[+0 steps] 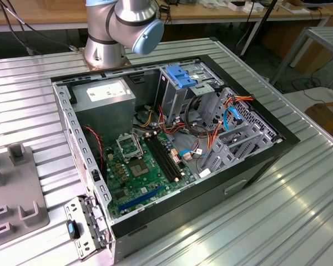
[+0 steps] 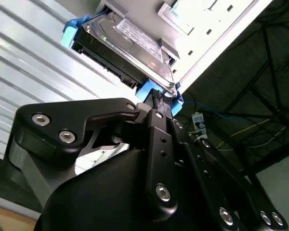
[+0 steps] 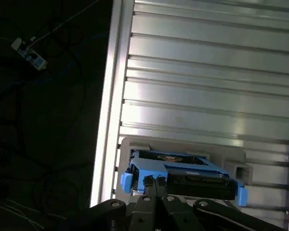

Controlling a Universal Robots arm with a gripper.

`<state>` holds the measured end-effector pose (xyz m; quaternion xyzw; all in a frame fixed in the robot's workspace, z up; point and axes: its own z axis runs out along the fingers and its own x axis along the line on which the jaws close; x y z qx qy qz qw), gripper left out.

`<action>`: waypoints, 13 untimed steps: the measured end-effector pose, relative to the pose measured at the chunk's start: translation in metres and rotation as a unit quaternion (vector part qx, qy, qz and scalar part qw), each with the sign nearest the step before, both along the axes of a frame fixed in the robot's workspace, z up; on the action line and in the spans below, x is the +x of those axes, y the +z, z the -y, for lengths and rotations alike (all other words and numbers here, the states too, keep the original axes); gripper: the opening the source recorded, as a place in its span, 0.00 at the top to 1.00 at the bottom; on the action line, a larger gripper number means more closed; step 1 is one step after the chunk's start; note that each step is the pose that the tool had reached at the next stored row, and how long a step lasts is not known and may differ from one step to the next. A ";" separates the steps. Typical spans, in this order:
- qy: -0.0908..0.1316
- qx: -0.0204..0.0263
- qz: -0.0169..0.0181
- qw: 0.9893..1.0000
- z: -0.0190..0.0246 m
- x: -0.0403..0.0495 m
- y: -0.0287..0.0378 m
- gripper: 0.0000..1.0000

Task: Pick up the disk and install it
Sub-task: 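Pick up the disk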

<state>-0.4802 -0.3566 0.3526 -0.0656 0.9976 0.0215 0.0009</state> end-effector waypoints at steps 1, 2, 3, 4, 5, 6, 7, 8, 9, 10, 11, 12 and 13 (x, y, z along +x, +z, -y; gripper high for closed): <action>0.018 0.000 0.000 1.000 0.0000 0.0000 0.0000 0.89; 0.044 0.000 0.000 0.999 0.0000 0.0000 0.0000 0.89; 0.058 0.000 0.000 0.998 0.0000 0.0000 0.0000 0.89; 0.068 0.000 0.000 0.998 0.0000 0.0000 0.0000 0.89; 0.080 0.000 0.000 0.997 0.0000 0.0000 0.0000 0.89; 0.089 0.000 0.000 0.996 0.0000 0.0000 0.0000 0.89; 0.101 0.000 0.000 0.995 0.0000 0.0000 0.0000 0.89; 0.114 0.000 0.000 0.994 0.0000 0.0000 0.0000 0.89; 0.123 0.000 0.000 0.992 0.0000 0.0000 -0.0001 0.89; 0.136 0.000 0.000 0.991 0.0000 0.0000 -0.0001 0.89; 0.144 0.000 0.000 0.990 0.0000 0.0000 -0.0001 0.89; 0.160 0.000 0.000 0.987 0.0000 0.0000 -0.0001 0.89; 0.171 0.000 0.000 0.985 0.0000 0.0000 -0.0001 0.89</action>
